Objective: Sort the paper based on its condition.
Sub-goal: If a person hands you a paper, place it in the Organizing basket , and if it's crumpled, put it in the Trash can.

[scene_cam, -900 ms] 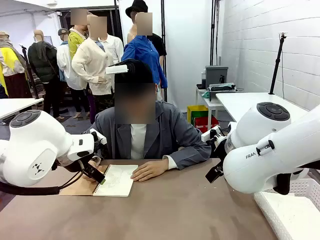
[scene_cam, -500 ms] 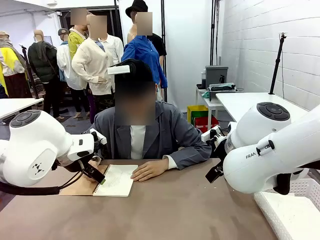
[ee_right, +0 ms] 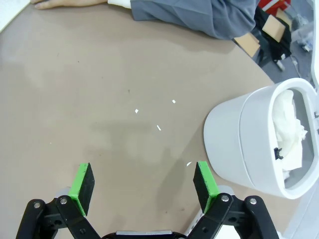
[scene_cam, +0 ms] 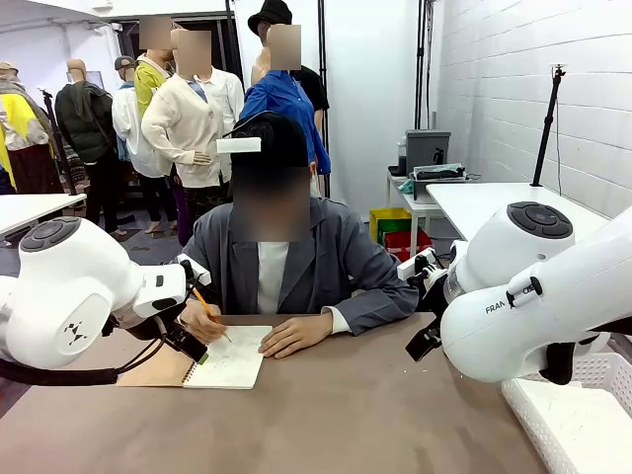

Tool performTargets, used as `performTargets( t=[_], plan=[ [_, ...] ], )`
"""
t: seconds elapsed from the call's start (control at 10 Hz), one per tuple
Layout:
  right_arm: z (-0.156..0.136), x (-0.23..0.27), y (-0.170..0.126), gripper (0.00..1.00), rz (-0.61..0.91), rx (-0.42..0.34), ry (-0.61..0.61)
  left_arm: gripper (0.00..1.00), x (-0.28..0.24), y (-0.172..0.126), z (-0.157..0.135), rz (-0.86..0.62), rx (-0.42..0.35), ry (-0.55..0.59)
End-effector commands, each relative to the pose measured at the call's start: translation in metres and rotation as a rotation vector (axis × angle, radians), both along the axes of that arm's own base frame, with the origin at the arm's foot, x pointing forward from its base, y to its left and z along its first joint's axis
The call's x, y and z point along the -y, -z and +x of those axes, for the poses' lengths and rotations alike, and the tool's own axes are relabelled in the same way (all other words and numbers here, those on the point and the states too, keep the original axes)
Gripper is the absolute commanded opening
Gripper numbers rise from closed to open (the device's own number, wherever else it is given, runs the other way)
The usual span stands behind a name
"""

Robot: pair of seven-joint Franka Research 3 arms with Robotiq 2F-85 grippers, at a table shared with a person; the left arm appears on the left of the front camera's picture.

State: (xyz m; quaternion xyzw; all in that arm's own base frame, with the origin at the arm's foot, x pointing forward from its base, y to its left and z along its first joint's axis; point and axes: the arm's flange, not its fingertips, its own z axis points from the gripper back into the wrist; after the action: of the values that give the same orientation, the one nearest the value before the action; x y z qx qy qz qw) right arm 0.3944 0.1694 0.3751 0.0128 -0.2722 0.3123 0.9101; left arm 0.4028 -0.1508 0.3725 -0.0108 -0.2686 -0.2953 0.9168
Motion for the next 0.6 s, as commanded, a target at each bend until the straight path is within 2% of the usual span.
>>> performTargets(
  t=[0.0, 0.5],
  plan=[
    [0.0001, 0.0000, 0.0001, 1.00, 0.000, 0.000, 0.000, 1.00, -0.0001, 0.0001, 0.0000, 0.000, 0.000, 0.000],
    [0.0001, 0.0000, 0.0001, 1.00, 0.000, 0.000, 0.000, 1.00, -0.0001, 0.0001, 0.0000, 0.000, 0.000, 0.000]
  ],
)
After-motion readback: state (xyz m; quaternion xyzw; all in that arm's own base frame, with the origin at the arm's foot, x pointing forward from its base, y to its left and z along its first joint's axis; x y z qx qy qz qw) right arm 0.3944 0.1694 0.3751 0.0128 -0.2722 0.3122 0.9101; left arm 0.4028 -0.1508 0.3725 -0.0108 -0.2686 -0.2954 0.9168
